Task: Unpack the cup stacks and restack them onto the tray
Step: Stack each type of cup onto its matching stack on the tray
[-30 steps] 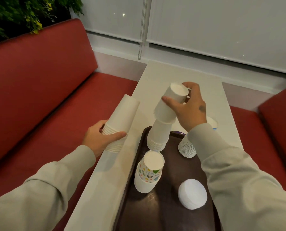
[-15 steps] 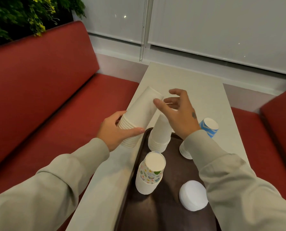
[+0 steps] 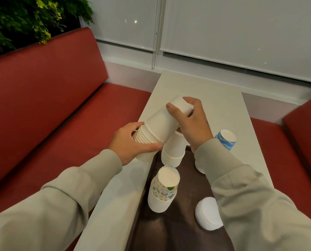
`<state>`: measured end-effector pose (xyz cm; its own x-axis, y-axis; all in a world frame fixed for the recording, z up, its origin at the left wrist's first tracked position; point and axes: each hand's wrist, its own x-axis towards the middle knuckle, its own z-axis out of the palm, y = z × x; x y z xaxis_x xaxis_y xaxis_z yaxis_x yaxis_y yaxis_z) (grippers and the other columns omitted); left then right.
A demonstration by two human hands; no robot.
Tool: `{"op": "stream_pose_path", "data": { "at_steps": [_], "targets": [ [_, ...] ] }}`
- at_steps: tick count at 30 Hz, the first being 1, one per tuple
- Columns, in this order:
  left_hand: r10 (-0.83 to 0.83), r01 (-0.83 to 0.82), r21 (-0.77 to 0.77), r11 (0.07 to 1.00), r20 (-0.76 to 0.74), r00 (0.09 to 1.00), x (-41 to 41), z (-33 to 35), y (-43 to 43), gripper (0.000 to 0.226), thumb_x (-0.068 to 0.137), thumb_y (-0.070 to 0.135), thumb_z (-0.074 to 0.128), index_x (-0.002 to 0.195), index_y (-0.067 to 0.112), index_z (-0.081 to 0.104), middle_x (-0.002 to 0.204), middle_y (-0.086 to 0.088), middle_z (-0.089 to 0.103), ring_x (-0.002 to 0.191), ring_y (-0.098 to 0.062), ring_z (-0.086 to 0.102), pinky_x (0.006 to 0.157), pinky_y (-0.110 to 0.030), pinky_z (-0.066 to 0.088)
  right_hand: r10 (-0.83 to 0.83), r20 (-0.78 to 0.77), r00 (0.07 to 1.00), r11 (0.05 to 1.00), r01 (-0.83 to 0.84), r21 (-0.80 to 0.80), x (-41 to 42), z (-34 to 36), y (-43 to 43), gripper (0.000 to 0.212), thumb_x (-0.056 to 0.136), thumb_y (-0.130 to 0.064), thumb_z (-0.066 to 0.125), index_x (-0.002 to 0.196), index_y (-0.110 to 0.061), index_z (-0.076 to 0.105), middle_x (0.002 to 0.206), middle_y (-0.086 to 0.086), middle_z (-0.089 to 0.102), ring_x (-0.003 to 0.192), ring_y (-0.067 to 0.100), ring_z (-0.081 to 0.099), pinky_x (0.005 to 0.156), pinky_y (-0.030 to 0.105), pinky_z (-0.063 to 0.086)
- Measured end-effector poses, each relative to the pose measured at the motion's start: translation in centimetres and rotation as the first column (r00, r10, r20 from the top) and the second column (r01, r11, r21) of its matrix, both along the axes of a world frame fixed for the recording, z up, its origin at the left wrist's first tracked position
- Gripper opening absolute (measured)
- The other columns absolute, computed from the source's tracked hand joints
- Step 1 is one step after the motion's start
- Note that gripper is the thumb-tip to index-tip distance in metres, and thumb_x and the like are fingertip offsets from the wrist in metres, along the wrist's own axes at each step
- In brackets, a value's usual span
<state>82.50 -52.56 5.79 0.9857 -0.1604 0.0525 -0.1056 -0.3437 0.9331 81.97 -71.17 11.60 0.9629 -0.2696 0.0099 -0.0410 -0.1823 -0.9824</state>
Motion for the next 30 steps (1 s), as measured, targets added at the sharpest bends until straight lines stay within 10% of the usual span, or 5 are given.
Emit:
{"op": "stream_pose_path", "data": {
  "at_steps": [4, 11, 19, 30],
  "targets": [
    [0.066, -0.065, 0.019, 0.998, -0.045, 0.997, 0.1, -1.7, 1.7, 0.075, 0.051, 0.035, 0.097, 0.119, 0.027, 0.066, 0.113, 0.012, 0.067, 0.106, -0.011, 0.062, 0.088, -0.034, 0.054, -0.118, 0.087, 0.989, 0.984, 0.105, 0.146, 1.0, 2.5, -2.6, 0.053, 0.085, -0.036, 0.078, 0.127, -0.028, 0.047, 0.112, -0.005, 0.061, 0.098, 0.008, 0.065, 0.087, 0.046, 0.060],
    [0.172, -0.180, -0.051, 0.982, -0.132, 0.976, 0.2, -3.0, 3.6, 0.067, 0.055, 0.034, 0.096, 0.115, 0.026, 0.067, 0.107, 0.010, 0.071, 0.099, -0.011, 0.066, 0.077, -0.027, 0.053, -0.109, 0.119, 0.987, 0.941, 0.141, -0.308, 0.5, 2.0, -4.9, 0.067, 0.079, -0.042, 0.082, 0.132, -0.028, 0.043, 0.117, -0.002, 0.058, 0.100, 0.017, 0.057, 0.061, 0.004, 0.042],
    [0.113, -0.124, -0.099, 0.987, -0.113, 0.987, 0.0, -1.7, 2.5, 0.074, 0.046, 0.047, 0.092, 0.113, 0.033, 0.064, 0.107, 0.013, 0.071, 0.100, -0.008, 0.067, 0.080, -0.029, 0.056, -0.038, -0.062, 0.997, 0.922, 0.011, -0.388, -0.2, -2.7, -3.3, 0.081, 0.075, -0.040, 0.086, 0.138, -0.028, 0.038, 0.124, -0.002, 0.053, 0.111, 0.021, 0.053, 0.092, 0.043, 0.054],
    [0.061, -0.062, -0.082, 0.995, -0.016, 0.998, 0.3, 0.0, 0.3, 0.084, 0.043, 0.051, 0.094, 0.119, 0.031, 0.066, 0.113, 0.014, 0.068, 0.104, -0.007, 0.065, 0.088, -0.034, 0.057, 0.065, -0.011, 0.998, 0.986, -0.066, -0.156, -0.4, -0.1, -0.7, 0.067, 0.080, -0.066, 0.069, 0.134, -0.038, 0.041, 0.119, -0.009, 0.061, 0.109, 0.007, 0.060, 0.088, 0.026, 0.048]
  ]
}}
